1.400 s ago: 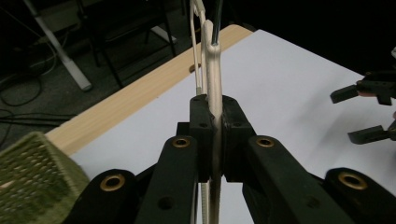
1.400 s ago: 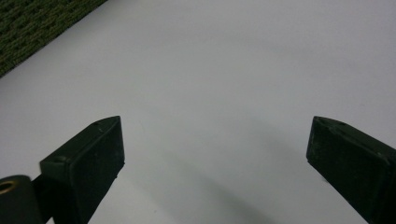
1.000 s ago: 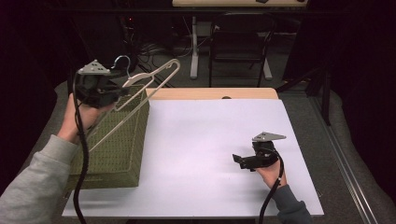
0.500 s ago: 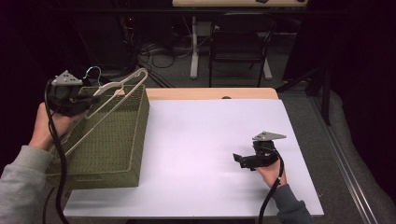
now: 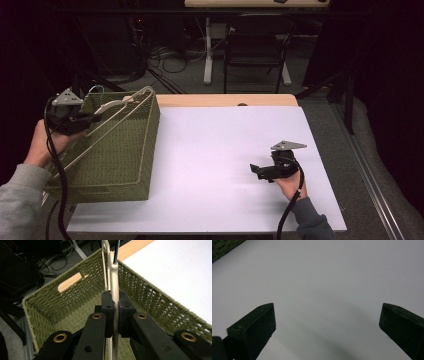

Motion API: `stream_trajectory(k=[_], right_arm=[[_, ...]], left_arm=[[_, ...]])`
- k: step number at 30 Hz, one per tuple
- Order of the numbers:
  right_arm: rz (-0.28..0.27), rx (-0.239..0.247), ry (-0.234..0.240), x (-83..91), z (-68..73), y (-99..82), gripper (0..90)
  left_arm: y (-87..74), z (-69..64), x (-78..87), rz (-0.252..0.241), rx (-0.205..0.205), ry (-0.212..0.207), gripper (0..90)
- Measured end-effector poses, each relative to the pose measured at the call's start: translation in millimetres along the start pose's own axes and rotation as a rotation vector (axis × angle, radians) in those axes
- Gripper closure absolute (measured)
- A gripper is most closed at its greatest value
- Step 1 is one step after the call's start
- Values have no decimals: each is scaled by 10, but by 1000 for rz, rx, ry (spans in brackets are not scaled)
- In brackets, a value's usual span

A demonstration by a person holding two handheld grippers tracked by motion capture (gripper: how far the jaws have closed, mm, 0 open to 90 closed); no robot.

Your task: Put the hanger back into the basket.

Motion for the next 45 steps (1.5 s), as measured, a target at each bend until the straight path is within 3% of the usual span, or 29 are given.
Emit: stream_trajectory(k=[2, 9, 14, 20, 26, 33, 35, 37, 43, 45], right_arm=[[-2, 7, 0, 5, -3, 5, 4], [1, -2, -1, -5, -8, -1, 5], [2, -1, -1, -9, -7, 1, 7], [6, 0, -3, -16, -10, -5, 8], [7, 0, -3, -19, -13, -4, 10], [3, 2, -4, -6, -15, 0, 14], [3, -4, -4, -4, -16, -1, 14], [3, -5, -2, -4, -13, 0, 14], [6, -2, 1, -1, -6, 6, 15], [4, -2, -1, -7, -9, 4, 14]], left_arm=[[-52, 6, -41, 9, -15, -6, 859], [-190, 31, -135, 6, 27, -37, 859], [-275, 23, -204, 27, 25, -43, 859], [-478, 25, -403, 58, 79, -55, 858], [-525, -5, -525, 54, 125, -82, 858], [-552, -33, -617, 81, 113, -82, 857], [-561, -24, -613, 79, 103, -69, 856], [-602, -31, -627, 114, 73, -73, 855], [-688, -6, -648, 152, 109, -79, 808], [-688, -10, -640, 155, 110, -82, 726]])
Point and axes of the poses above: each handheld gripper's, and its own axes: x roughly backward along the jaws, y roughly out of its top, z roughly to its left, the point moved 4 cm from there along -x, roughly forward along the jaws, and after that the axes turned 12 degrees about y, right-handed, at the moved point
